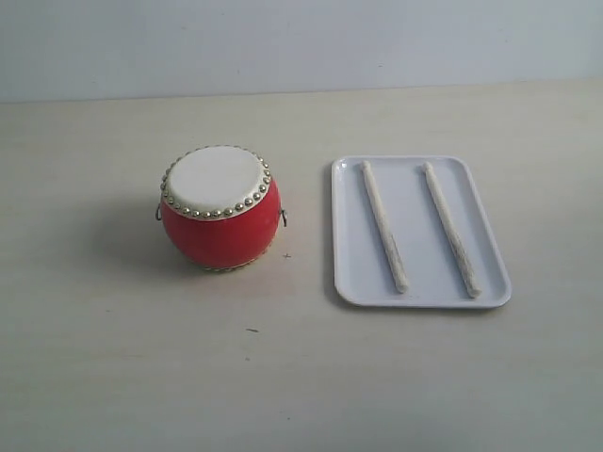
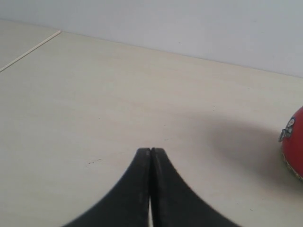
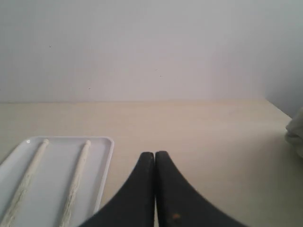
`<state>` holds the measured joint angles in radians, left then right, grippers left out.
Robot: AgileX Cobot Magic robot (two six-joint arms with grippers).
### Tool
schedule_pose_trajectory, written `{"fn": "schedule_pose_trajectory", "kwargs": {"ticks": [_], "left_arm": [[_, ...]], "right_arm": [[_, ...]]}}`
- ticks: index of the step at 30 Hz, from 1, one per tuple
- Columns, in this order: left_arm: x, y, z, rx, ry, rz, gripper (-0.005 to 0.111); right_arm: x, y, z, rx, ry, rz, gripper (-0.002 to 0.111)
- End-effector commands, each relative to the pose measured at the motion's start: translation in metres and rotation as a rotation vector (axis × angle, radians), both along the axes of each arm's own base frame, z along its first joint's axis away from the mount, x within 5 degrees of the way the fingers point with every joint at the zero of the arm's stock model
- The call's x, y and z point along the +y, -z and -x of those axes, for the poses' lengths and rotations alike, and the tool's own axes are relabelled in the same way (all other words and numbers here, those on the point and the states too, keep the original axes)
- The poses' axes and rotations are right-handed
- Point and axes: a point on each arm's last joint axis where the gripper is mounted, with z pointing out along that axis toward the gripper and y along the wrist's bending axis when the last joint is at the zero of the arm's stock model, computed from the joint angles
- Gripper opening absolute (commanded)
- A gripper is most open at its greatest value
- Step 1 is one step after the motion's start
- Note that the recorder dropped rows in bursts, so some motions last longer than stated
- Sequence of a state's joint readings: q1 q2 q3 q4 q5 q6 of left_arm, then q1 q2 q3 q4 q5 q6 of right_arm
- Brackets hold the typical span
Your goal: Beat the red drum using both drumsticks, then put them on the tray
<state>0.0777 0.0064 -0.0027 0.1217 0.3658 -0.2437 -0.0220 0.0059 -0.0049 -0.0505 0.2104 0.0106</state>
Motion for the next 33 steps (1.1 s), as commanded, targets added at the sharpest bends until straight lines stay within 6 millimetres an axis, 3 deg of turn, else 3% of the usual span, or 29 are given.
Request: {"fn": "schedule_pose_trajectory", "kwargs": {"ticks": [1,33], "left_arm": [[-0.0001,0.0002,0.0002,-0.009,-0.003,0.008,0.0],[-0.0001,0.0002,0.0002,-0.009,-0.002,0.004,0.0]], "right_arm": [[-0.0023,0.0082,0.0015,0.074,0.045,-0.041,0.0],[-0.0024,0.0119,0.0024,0.116,0.047,-0.043,0.0]]}}
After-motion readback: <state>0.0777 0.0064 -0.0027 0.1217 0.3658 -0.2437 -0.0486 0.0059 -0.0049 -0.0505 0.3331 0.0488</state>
